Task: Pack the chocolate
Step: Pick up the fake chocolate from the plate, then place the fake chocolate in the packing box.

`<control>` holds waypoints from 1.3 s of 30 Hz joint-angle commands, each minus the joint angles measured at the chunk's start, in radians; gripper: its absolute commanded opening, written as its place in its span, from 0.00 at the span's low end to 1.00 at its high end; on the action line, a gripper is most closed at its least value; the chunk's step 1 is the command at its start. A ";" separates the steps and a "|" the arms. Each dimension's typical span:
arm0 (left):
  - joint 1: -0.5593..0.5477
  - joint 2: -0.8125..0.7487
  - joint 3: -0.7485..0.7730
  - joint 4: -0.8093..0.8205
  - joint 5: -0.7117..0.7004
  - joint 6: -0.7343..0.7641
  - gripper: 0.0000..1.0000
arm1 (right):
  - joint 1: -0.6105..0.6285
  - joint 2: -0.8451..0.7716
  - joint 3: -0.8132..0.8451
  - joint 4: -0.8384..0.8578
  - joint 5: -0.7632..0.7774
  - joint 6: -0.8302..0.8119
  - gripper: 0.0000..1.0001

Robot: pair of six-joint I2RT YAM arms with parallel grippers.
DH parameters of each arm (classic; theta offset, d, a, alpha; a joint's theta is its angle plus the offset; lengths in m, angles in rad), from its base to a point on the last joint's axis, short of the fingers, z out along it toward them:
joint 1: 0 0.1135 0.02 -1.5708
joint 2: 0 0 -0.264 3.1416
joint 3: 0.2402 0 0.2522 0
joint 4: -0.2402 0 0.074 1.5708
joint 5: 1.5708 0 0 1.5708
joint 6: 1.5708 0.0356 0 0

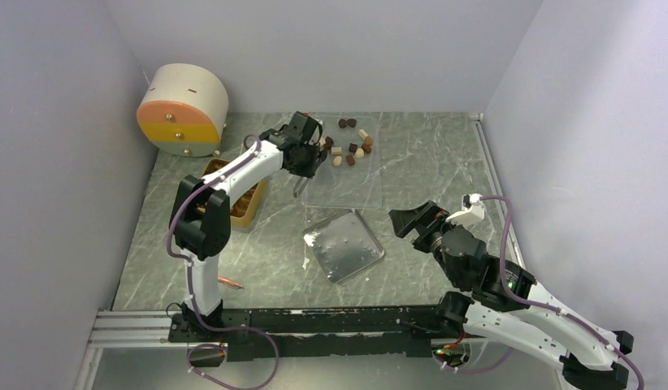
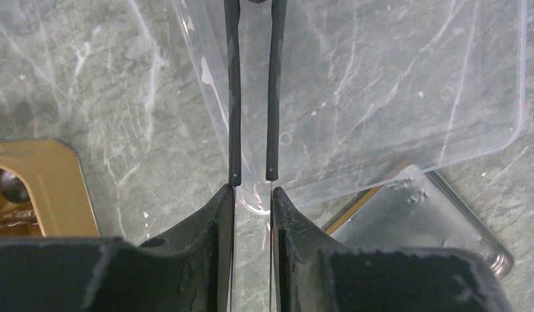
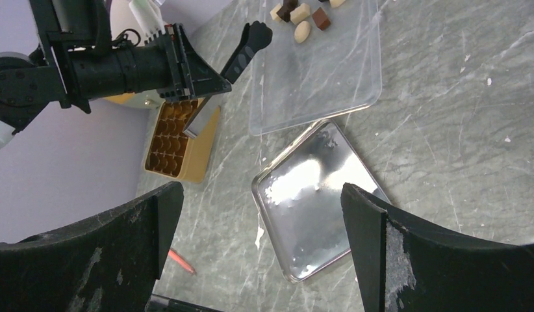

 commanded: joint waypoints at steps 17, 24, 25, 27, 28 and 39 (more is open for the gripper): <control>0.096 -0.268 -0.148 -0.061 -0.070 -0.048 0.27 | 0.000 0.015 0.012 0.021 0.003 -0.009 0.97; 0.158 -0.359 -0.223 -0.107 -0.089 -0.060 0.26 | 0.000 0.030 0.001 0.040 -0.001 -0.015 0.97; 0.172 -0.368 -0.228 -0.119 -0.085 -0.061 0.26 | 0.001 0.035 0.003 0.040 -0.003 -0.015 0.97; 0.204 -0.390 -0.244 -0.136 -0.078 -0.060 0.27 | 0.000 0.040 0.002 0.042 -0.008 -0.014 0.97; 0.220 -0.404 -0.254 -0.141 -0.075 -0.057 0.27 | 0.001 0.042 0.001 0.043 -0.008 -0.016 0.97; 0.302 -0.538 -0.364 -0.203 -0.115 -0.046 0.27 | 0.001 0.032 -0.013 0.051 -0.006 -0.014 0.97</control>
